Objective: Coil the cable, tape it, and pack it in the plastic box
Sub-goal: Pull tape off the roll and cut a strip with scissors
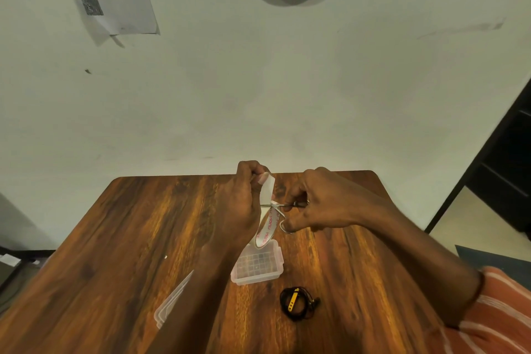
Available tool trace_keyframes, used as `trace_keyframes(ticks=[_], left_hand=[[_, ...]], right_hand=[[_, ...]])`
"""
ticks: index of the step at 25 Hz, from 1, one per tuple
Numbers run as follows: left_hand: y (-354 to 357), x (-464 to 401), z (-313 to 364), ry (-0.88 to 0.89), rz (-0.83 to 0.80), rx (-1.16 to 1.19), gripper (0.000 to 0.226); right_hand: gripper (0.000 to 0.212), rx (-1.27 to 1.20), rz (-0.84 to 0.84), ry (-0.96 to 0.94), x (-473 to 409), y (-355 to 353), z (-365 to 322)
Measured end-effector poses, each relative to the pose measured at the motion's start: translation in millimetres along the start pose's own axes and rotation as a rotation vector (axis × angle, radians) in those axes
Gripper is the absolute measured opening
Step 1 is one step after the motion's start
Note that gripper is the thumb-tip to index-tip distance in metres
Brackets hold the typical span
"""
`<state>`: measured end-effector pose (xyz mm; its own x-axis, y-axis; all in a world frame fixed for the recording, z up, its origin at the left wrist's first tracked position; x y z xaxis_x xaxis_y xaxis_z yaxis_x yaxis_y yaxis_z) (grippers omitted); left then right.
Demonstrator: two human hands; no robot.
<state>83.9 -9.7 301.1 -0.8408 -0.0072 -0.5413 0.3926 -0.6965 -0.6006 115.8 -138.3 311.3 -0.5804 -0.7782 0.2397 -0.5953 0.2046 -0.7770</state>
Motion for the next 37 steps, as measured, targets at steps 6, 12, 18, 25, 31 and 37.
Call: trace_keyframes(ticks=[6, 12, 18, 25, 31, 37], left_hand=[[0, 1, 3, 0.028, 0.003, -0.016, 0.010], [0, 4, 11, 0.053, 0.019, -0.018, 0.017], [2, 6, 8, 0.044, 0.038, -0.001, 0.016], [3, 6, 6, 0.058, 0.050, 0.058, 0.018], [4, 8, 5, 0.074, 0.040, 0.088, 0.021], [1, 8, 5, 0.065, 0.047, 0.106, 0.025]], right_hand=[[0.023, -0.030, -0.059, -0.001, 0, 2, 6], [0.015, -0.074, -0.001, -0.016, 6, 1, 0], [0.011, -0.146, -0.069, -0.018, 9, 4, 7], [0.017, -0.182, -0.048, -0.003, 7, 5, 4], [0.016, -0.235, -0.077, 0.013, 7, 8, 6], [0.023, -0.193, -0.035, 0.054, 6, 6, 5]])
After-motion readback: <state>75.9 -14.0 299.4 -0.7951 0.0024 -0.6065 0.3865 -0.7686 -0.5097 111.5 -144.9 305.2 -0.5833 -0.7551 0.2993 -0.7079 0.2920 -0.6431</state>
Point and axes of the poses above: each hand's wrist, its own x-axis away from the middle knuckle, its own y-axis out of the palm, z = x × y, the point moved 8 cm from there along -x, towards the middle knuckle, and after that the axes turned 12 degrees about -z, right-handed, at the moved point
